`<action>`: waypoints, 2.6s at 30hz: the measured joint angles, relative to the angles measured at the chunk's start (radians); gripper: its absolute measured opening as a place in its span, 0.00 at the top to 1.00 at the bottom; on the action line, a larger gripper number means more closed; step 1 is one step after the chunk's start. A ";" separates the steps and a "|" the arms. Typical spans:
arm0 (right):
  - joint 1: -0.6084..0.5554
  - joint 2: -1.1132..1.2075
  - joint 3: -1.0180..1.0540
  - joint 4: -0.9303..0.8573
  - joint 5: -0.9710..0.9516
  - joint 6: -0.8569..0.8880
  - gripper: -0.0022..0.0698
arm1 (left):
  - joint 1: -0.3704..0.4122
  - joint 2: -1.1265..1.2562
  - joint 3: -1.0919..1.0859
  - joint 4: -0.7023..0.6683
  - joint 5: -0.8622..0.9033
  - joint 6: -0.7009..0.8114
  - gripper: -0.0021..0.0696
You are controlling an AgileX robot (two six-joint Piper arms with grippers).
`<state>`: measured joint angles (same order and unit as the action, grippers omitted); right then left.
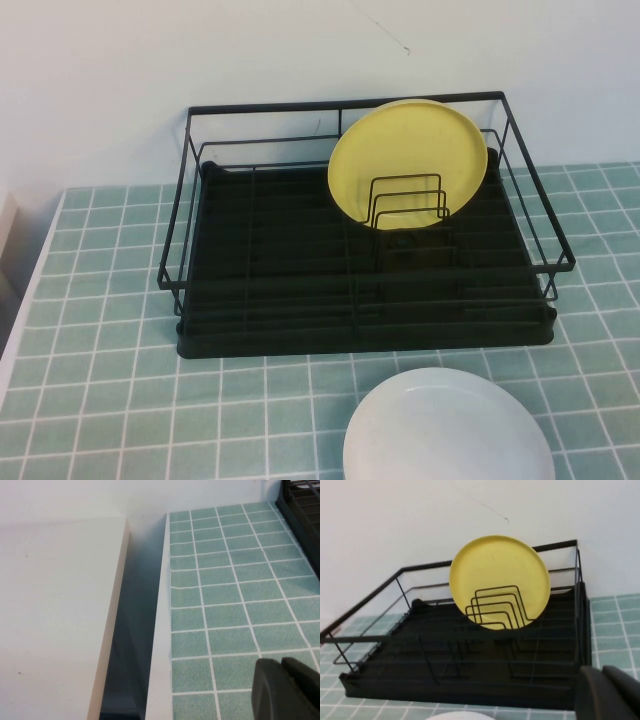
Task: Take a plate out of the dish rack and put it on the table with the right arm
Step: Grasp the plate from the shelf
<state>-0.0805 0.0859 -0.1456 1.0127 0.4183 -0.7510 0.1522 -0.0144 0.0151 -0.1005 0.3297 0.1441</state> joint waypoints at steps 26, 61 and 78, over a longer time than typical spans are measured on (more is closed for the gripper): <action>0.001 1.282 -1.154 -0.122 0.472 -0.798 0.55 | 0.000 0.000 0.000 0.000 0.000 0.000 0.98; 0.247 2.127 -1.772 -0.195 0.166 -0.762 0.39 | 0.000 0.000 0.000 0.000 0.000 0.000 0.98; 0.247 1.839 -1.842 -0.394 0.312 -0.496 0.86 | 0.000 0.000 0.000 0.000 0.000 0.000 0.98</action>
<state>0.1661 1.9249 -1.9873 0.6188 0.7303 -1.2475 0.1522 -0.0144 0.0151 -0.1005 0.3297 0.1441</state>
